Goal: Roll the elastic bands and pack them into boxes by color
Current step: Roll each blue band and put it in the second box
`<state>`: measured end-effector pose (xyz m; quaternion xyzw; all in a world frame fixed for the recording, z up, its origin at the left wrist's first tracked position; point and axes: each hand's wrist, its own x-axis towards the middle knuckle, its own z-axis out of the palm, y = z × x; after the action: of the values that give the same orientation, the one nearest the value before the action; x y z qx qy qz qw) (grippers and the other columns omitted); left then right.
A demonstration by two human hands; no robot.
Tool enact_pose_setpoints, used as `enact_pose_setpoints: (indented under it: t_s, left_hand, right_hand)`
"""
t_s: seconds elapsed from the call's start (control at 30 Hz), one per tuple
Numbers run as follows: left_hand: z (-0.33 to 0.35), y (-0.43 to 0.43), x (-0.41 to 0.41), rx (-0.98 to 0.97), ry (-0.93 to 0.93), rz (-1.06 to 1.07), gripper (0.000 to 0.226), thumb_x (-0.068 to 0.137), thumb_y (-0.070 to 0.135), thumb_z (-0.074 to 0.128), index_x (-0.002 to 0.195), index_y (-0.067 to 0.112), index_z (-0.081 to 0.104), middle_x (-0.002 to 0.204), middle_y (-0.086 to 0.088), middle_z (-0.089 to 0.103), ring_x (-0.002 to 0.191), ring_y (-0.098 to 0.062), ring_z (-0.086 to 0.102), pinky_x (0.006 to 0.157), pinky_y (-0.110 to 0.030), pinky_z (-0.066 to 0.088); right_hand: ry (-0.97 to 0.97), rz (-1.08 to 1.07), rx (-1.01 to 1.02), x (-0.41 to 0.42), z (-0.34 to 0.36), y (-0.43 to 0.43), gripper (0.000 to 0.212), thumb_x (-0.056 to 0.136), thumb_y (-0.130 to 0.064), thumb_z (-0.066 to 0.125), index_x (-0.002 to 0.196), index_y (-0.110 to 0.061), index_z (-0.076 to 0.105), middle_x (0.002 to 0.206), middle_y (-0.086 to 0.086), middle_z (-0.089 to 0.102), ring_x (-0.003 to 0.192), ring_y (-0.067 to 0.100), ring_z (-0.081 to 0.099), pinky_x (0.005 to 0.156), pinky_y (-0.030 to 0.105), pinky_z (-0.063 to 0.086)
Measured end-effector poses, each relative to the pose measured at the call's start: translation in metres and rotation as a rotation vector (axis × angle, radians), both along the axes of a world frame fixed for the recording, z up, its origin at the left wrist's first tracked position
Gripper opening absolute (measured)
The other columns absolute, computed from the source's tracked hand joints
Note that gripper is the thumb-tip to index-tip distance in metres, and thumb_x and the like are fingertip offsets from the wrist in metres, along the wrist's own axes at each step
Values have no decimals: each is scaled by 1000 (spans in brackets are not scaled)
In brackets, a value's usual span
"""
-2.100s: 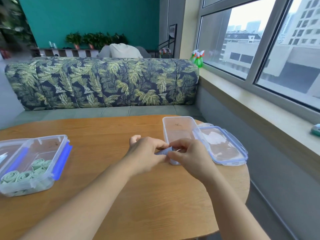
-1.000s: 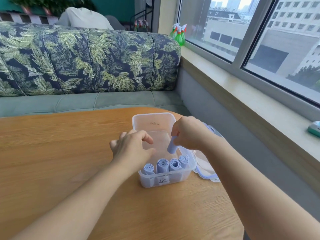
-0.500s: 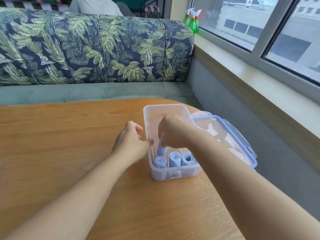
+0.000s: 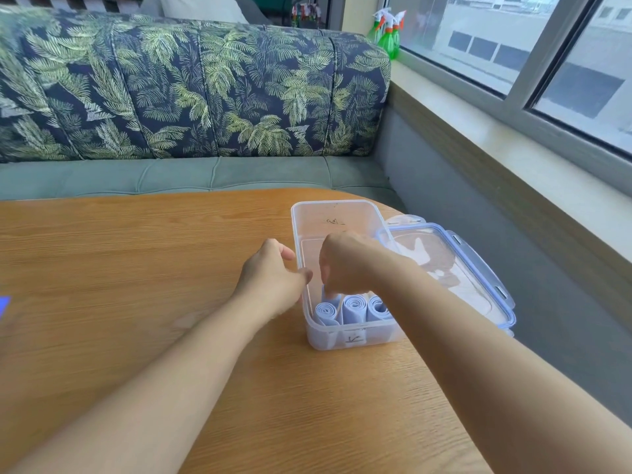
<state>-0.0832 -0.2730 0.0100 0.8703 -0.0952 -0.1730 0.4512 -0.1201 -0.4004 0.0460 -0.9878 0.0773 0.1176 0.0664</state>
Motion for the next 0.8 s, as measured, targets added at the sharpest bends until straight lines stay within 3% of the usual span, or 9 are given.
enact_pose_setpoints:
  t_s: [0.23, 0.33, 0.53, 0.8]
  left_hand:
    - [2, 0, 0, 3, 14, -2, 28, 85, 25, 71, 102, 20, 51, 96, -4, 65, 65, -20, 71, 73, -41, 60]
    - [3, 0, 0, 15, 14, -13, 27, 86, 25, 70, 103, 19, 51, 96, -3, 64, 64, -19, 71, 71, -41, 60]
    - [3, 0, -1, 32, 4, -22, 26, 86, 26, 70, 103, 20, 51, 96, -1, 63, 63, -16, 70, 71, -39, 60]
    - [2, 1, 1, 75, -27, -32, 28, 85, 31, 70, 104, 21, 51, 97, -1, 66, 72, -19, 70, 75, -40, 59]
  right_hand:
    - [35, 12, -34, 1, 3, 3, 34, 73, -27, 82, 102, -16, 66, 85, 1, 59, 82, 22, 56, 70, 29, 44]
    - [61, 21, -64, 0, 5, 4, 28, 75, -33, 82, 87, -20, 60, 77, -2, 55, 81, 22, 55, 70, 29, 42]
    - [121, -6, -57, -1, 8, 1, 43, 73, -38, 83, 63, -18, 47, 62, -4, 50, 75, 24, 55, 70, 30, 43]
    - [89, -13, -45, -4, 6, -6, 49, 73, -48, 81, 59, -16, 47, 60, -3, 49, 57, 15, 48, 58, 27, 39]
